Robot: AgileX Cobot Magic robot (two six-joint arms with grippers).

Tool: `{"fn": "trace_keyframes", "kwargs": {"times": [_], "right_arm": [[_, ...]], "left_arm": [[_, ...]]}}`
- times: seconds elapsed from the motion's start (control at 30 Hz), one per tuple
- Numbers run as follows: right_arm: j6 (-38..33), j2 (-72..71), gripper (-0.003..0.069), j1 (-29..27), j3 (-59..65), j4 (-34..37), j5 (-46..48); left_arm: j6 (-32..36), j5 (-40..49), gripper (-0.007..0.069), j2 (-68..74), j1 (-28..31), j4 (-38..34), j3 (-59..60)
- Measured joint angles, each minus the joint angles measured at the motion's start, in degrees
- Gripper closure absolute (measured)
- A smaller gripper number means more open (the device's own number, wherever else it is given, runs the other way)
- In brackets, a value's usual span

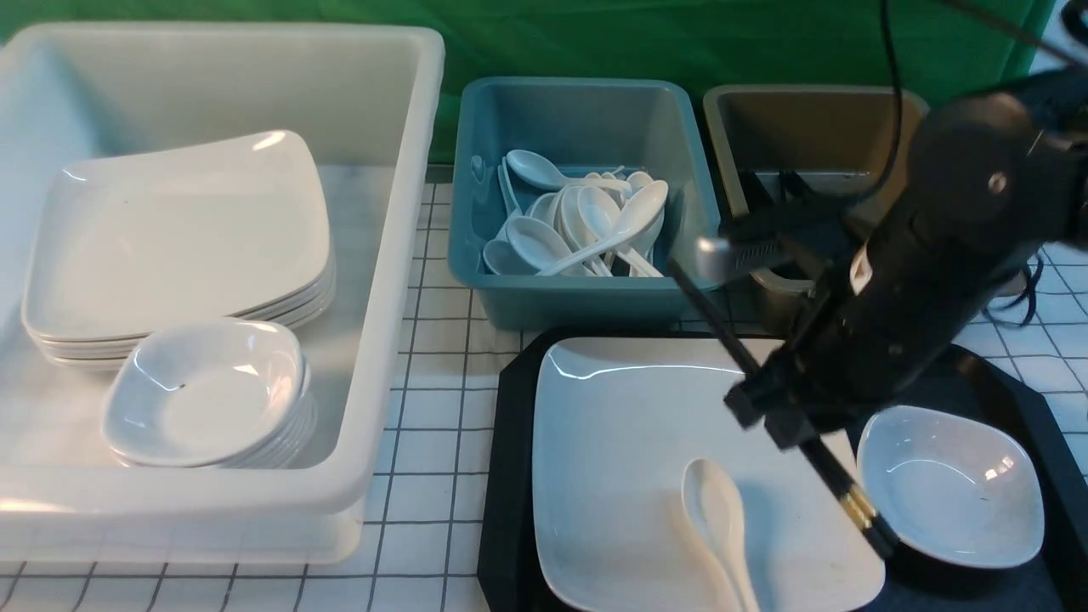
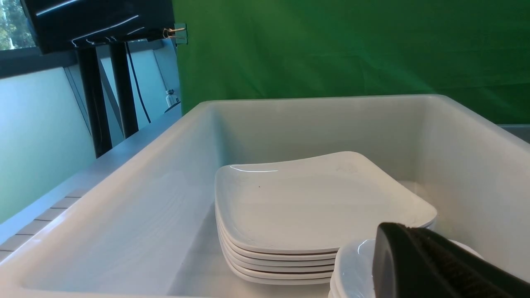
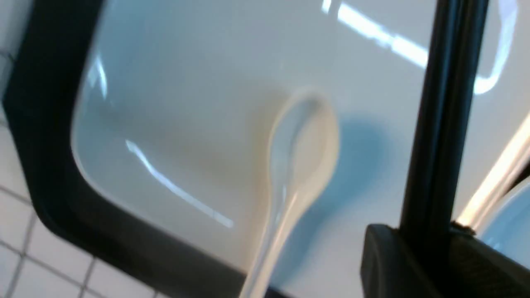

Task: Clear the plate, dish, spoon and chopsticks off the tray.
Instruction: Use the right arm to put the chopsticks into the small storage box on the right

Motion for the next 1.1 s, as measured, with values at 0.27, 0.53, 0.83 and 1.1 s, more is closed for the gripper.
{"fn": "trace_keyframes", "kwargs": {"times": [0.27,0.53,0.83,1.1], "right_arm": [[1.7,3.7,0.0488,-10.9,-13.1,-0.6,-14.9],[3.0,13.9,0.0488,-17.9,-14.7,-0.7,-37.9],[4.5,23.7,0.0342,-18.7,-14.7,-0.6,-40.3],[3.4,21.3,0.0358,-18.7,-14.7,-0.4,-29.5]], "left_arm": [[0.0,0.0,0.0601,0.0,0.0,0.0,0.0],[0.0,0.0,0.0601,0.0,0.0,0.0,0.0],[0.0,0.0,0.0601,0.0,0.0,0.0,0.0],[-0.5,0.0,0.0601,0.0,0.0,-0.6,0.0]]}}
